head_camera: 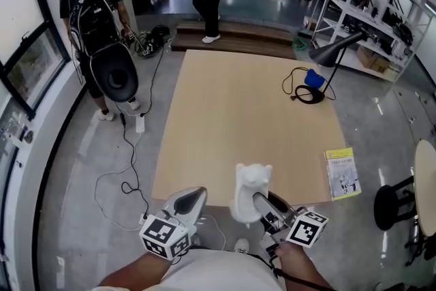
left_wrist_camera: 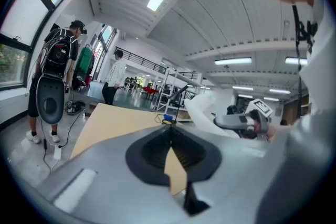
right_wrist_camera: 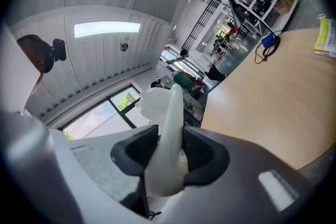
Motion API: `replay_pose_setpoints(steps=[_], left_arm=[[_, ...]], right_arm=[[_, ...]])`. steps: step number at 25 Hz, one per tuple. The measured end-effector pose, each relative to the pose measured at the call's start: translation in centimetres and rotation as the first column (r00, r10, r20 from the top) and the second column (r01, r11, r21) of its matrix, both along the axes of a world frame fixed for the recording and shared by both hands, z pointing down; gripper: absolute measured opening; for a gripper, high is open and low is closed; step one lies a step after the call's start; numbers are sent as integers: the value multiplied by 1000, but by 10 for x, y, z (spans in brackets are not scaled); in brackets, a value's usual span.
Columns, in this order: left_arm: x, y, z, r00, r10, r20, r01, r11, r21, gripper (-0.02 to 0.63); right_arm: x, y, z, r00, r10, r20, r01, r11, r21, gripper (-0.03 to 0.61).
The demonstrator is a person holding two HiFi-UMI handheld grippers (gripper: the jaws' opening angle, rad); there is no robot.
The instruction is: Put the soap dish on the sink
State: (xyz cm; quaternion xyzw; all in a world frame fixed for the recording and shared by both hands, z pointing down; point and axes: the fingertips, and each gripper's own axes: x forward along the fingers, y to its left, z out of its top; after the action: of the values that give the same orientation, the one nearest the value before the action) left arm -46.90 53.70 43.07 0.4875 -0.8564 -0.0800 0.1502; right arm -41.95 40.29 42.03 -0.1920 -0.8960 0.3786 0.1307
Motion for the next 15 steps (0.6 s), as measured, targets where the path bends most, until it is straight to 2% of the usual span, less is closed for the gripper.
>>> replay_pose_setpoints(steps=[10, 15], left_arm=[[7, 8, -5, 1000, 22, 13, -22, 1000, -19, 7], [7, 11, -3, 999, 50, 2, -50, 998, -24, 6]], right_arm=[[6, 13, 0, 1000, -10, -13, 10, 1000, 16, 147], [11, 18, 1, 1000, 21, -21, -21, 1000, 18, 147]])
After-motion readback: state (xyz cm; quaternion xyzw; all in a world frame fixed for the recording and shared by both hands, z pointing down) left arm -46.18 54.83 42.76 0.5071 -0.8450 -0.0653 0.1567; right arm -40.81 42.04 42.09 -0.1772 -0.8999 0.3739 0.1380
